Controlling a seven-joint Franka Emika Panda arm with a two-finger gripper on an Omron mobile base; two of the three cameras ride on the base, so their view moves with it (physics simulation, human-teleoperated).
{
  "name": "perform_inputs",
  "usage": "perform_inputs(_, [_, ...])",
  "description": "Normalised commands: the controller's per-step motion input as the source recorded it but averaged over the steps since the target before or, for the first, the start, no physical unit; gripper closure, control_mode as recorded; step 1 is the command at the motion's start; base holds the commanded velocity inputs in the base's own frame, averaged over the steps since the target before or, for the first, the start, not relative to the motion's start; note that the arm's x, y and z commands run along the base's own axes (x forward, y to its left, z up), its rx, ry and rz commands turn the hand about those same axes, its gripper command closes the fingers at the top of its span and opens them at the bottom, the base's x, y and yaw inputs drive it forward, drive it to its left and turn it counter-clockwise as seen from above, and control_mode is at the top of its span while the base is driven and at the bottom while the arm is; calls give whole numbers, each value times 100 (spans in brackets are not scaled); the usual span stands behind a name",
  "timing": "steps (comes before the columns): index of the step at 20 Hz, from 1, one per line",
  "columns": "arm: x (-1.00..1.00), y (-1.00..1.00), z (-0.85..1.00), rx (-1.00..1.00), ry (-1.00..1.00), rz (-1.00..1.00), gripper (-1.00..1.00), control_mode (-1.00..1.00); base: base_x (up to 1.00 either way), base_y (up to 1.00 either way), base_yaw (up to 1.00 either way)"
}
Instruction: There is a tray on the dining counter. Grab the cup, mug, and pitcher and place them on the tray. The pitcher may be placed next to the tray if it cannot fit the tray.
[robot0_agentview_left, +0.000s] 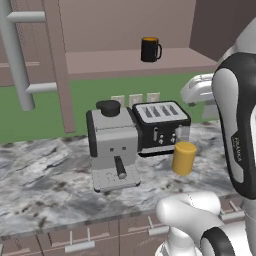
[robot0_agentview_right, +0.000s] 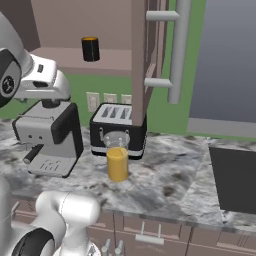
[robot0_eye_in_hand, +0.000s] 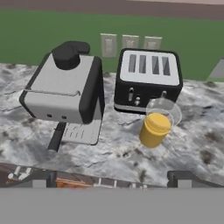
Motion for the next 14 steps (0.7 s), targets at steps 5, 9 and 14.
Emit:
perform_inputs(5, [0, 0, 8, -2, -12, 3, -100, -100, 0, 0, 0])
perform_inputs(9, [4, 0, 9, -3, -12, 0, -100, -100, 0, 0, 0])
perform_inputs(14, [26, -10, 8, 0, -4, 0, -100, -100, 0, 0, 0])
